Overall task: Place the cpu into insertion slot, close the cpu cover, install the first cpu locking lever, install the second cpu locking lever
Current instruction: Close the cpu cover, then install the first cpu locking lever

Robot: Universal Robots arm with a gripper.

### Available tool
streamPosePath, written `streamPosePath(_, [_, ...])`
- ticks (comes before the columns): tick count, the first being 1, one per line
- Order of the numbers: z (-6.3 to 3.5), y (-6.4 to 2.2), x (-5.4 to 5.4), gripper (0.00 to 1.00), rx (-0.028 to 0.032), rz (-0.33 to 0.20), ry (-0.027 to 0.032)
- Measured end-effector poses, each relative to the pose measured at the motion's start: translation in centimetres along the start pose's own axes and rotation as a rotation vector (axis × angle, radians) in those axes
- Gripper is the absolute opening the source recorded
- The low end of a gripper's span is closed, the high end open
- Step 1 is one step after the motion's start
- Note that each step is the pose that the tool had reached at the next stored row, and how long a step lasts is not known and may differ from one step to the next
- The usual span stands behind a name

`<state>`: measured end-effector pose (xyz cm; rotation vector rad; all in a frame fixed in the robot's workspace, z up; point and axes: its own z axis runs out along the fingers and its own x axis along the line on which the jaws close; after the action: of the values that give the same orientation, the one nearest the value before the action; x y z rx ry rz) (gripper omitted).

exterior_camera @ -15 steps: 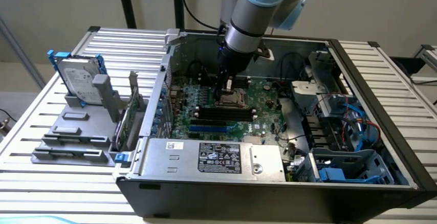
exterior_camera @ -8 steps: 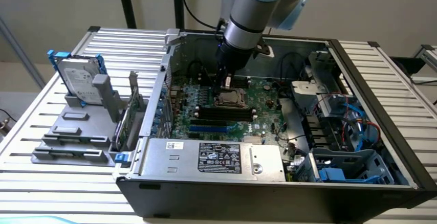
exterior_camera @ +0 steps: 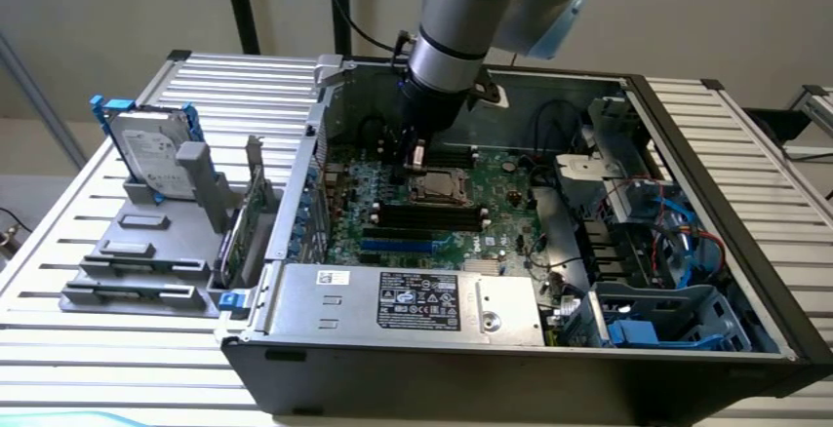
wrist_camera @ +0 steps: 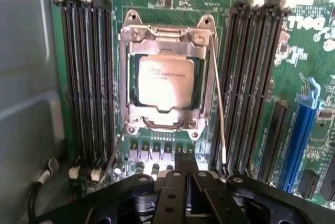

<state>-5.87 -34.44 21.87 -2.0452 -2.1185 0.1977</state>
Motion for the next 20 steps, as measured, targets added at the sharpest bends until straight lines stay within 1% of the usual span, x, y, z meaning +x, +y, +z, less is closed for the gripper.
streamPosePath(1, [0.03,-0.13,0.01,0.11,0.0,0.0,0.0001])
streamPosePath(17, [0.03,-0.15,0.0,0.11,0.0,0.0,-0.0002])
streamPosePath(18, [0.05,-0.22,0.01,0.11,0.0,0.0,-0.0001])
streamPosePath(20, [0.12,-0.65,0.01,0.11,0.0,0.0,0.0014])
